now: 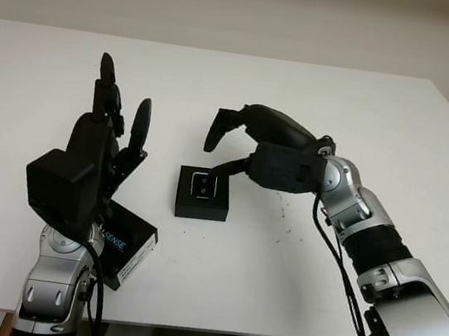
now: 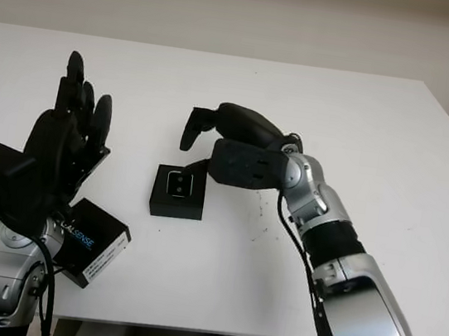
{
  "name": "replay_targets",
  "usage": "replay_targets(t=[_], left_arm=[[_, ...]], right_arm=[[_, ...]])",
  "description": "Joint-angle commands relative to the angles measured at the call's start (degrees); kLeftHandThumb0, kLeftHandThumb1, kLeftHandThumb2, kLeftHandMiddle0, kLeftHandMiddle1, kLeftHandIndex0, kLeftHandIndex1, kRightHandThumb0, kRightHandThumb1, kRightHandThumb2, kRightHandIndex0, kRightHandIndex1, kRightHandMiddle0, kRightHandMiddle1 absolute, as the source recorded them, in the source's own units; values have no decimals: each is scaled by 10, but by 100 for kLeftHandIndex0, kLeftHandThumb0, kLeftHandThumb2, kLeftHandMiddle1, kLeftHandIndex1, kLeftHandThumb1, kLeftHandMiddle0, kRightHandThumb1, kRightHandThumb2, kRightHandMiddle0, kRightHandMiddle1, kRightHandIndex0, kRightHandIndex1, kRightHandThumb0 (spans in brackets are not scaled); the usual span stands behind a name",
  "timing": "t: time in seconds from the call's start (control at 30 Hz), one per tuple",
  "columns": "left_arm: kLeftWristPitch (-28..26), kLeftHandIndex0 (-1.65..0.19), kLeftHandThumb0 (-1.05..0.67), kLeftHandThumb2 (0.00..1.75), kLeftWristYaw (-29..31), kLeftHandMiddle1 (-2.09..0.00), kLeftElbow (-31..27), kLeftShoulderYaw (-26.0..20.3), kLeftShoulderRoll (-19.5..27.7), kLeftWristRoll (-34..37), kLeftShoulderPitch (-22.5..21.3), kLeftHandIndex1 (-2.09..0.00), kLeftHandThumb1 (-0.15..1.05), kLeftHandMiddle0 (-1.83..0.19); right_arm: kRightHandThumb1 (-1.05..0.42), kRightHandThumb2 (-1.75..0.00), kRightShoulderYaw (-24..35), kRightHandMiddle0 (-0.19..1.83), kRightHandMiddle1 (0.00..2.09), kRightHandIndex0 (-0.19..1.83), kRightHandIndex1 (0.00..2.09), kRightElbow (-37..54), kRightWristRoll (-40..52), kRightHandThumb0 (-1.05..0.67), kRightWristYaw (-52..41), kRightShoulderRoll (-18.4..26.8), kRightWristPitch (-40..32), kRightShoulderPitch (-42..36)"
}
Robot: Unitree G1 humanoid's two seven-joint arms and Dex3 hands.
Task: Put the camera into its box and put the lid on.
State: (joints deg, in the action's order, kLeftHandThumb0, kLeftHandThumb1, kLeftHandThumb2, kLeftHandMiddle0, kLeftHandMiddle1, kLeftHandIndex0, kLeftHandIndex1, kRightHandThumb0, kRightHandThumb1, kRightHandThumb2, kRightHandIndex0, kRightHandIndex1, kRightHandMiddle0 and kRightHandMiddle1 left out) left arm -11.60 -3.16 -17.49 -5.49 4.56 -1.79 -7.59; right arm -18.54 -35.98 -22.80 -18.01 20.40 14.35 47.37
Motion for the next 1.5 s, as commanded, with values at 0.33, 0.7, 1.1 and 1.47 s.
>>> replay_targets(t=[0.33, 0.7, 1.1, 1.47], left_arm=[[7, 19, -74, 54, 0, 0, -10, 2, 0, -3, 1, 0, 105, 19], [11, 19, -74, 54, 0, 0, -9, 2, -1, -2, 3, 0, 105, 19], [-2, 19, -74, 54, -4, 0, -13, 2, -5, -3, -2, 0, 105, 19], [3, 19, -74, 55, -6, 0, -8, 4, -2, -9, -6, 0, 105, 19]], right_arm=[[-90, -5, -1, 41, 144, 11, 90, 11, -24, -77, -4, 10, -5, 0], [-89, -5, -24, 39, 123, 11, 89, -61, -57, -76, 19, -2, 20, 19], [-88, -6, -37, 45, 117, 11, 93, -55, -67, -73, 10, -6, 28, 12], [-88, -5, -32, 52, 125, 12, 95, -52, -65, -72, 6, -5, 32, 13]])
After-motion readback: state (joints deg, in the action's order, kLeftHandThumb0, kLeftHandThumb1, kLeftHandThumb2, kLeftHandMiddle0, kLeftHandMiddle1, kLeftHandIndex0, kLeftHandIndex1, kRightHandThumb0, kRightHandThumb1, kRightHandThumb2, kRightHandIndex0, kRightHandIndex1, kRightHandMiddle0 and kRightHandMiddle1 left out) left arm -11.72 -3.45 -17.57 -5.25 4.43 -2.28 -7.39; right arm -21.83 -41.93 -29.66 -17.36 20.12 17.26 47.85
